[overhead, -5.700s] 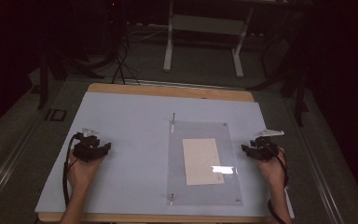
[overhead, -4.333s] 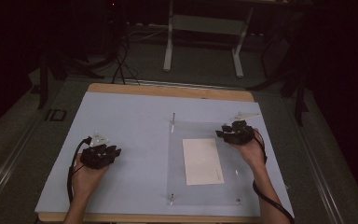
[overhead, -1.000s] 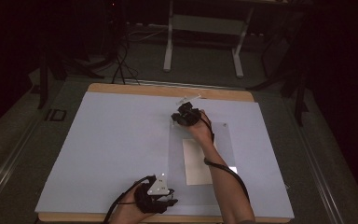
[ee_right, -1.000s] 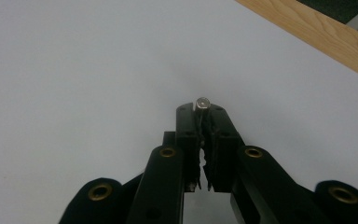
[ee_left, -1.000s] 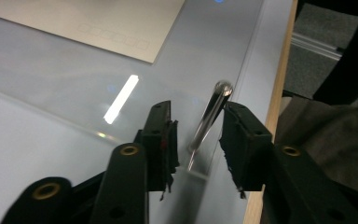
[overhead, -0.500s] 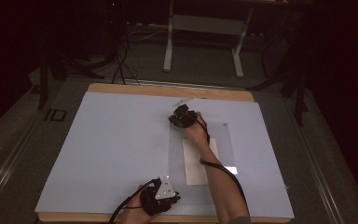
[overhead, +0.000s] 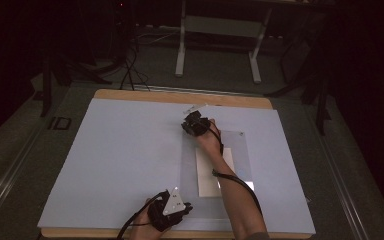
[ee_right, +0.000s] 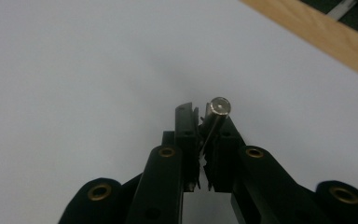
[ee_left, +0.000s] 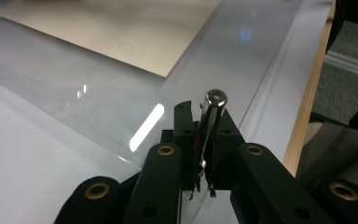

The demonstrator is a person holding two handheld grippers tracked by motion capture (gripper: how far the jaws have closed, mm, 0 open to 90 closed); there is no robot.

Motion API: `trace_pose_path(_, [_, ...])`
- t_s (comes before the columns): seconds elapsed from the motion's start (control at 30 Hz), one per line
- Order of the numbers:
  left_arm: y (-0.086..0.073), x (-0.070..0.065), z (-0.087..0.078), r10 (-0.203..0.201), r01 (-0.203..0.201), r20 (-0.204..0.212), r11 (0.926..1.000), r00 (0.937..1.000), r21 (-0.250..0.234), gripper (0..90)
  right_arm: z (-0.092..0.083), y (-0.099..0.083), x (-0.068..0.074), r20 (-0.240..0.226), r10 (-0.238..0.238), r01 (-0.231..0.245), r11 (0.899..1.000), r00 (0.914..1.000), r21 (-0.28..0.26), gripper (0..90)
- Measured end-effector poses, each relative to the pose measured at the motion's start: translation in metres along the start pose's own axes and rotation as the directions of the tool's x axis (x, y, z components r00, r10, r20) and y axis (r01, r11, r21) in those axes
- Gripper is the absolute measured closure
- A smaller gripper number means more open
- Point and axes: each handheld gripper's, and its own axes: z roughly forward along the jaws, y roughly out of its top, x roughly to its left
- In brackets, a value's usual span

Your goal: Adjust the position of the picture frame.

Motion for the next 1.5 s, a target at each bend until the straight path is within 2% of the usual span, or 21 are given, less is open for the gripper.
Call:
trace_pose_path(0.1, [-0.001,0.007,-0.012,-0.026,0.025,-0.012,0.9979,0.9996,-0.059,84.4,-0.005,0.005,-0.002,0.038,-0.025,0.024,1.0,0.999,0.02,82.8])
trace_pose_path(0.17, [-0.003,0.014,-0.02,-0.053,0.051,-0.019,0.994,0.9984,-0.097,84.4,-0.01,0.004,-0.008,0.054,0.003,-0.004,1.0,0.9986,0.016,82.7])
trace_pose_path(0.27, [-0.006,0.026,-0.032,-0.082,0.077,-0.033,0.9896,0.9961,-0.121,84.3,-0.016,0.0,-0.015,0.074,0.032,-0.033,0.999,0.9967,0.018,82.7])
trace_pose_path(0.4, [-0.009,0.041,-0.046,-0.128,0.113,-0.086,0.9809,0.9881,-0.158,83.4,-0.028,-0.005,-0.028,0.08,0.097,-0.097,0.995,0.9921,0.002,82.8])
trace_pose_path(0.5, [-0.012,0.055,-0.056,-0.173,0.149,-0.125,0.9726,0.9769,-0.178,82.7,-0.038,-0.009,-0.037,0.082,0.124,-0.124,0.992,0.9888,-0.004,83.1])
trace_pose_path(0.57, [-0.015,0.065,-0.062,-0.205,0.174,-0.153,0.9649,0.9667,-0.197,82.6,-0.044,-0.01,-0.041,0.086,0.136,-0.136,0.991,0.987,-0.009,83.5])
trace_pose_path(0.63, [-0.015,0.065,-0.062,-0.205,0.174,-0.153,0.9649,0.9667,-0.197,82.6,-0.048,-0.011,-0.043,0.084,0.139,-0.139,0.99,0.9867,-0.011,83.5])
trace_pose_path(0.67, [-0.016,0.077,-0.069,-0.229,0.187,-0.193,0.9592,0.9542,-0.212,82.4,-0.055,-0.012,-0.046,0.074,0.163,-0.161,0.987,0.9839,-0.026,84.4])
trace_pose_path(0.77, [-0.016,0.089,-0.075,-0.259,0.209,-0.226,0.9522,0.9389,-0.222,82.0,-0.063,-0.012,-0.048,0.071,0.185,-0.183,0.983,0.9802,-0.035,85.0])
trace_pose_path(0.87, [-0.015,0.099,-0.08,-0.268,0.211,-0.253,0.95,0.9296,-0.23,82.0,-0.069,-0.011,-0.049,0.073,0.205,-0.203,0.978,0.976,-0.04,85.3])
trace_pose_path(0.97, [-0.012,0.109,-0.087,-0.275,0.211,-0.281,0.9483,0.9196,-0.237,82.1,-0.075,-0.013,-0.05,0.056,0.222,-0.22,0.974,0.9734,-0.048,85.5])
trace_pose_path(1.07, [-0.008,0.124,-0.093,-0.287,0.218,-0.306,0.946,0.9077,-0.239,82.1,-0.083,-0.015,-0.05,0.049,0.233,-0.231,0.972,0.9712,-0.049,85.5])
trace_pose_path(1.1, [-0.007,0.13,-0.094,-0.298,0.226,-0.313,0.9425,0.9018,-0.246,82.0,-0.085,-0.016,-0.05,0.044,0.239,-0.237,0.971,0.97,-0.043,85.6])
trace_pose_path(1.13, [-0.005,0.137,-0.096,-0.302,0.228,-0.317,0.941,0.8988,-0.25,82.0,-0.088,-0.018,-0.051,0.036,0.254,-0.253,0.967,0.9664,-0.037,85.6])
trace_pose_path(1.17, [-0.005,0.137,-0.096,-0.302,0.228,-0.317,0.941,0.8988,-0.25,82.0,-0.088,-0.018,-0.051,0.036,0.254,-0.253,0.967,0.9664,-0.037,85.6])
trace_pose_path(1.2, [-0.001,0.151,-0.098,-0.308,0.232,-0.325,0.9399,0.8942,-0.25,82.0,-0.095,-0.021,-0.052,0.033,0.278,-0.277,0.96,0.9599,-0.035,85.6])
trace_pose_path(1.3, [0.007,0.174,-0.096,-0.324,0.257,-0.311,0.9365,0.8934,-0.238,81.9,-0.103,-0.026,-0.052,0.033,0.302,-0.301,0.953,0.9527,-0.024,85.5])
trace_pose_path(1.37, [0.013,0.192,-0.092,-0.331,0.274,-0.292,0.9367,0.8973,-0.218,81.8,-0.108,-0.03,-0.053,0.041,0.319,-0.318,0.948,0.9469,-0.021,85.5])
trace_pose_path(1.5, [0.023,0.229,-0.072,-0.365,0.336,-0.282,0.9304,0.8874,-0.147,82.0,-0.112,-0.039,-0.054,0.076,0.345,-0.347,0.938,0.9353,0.011,85.5])
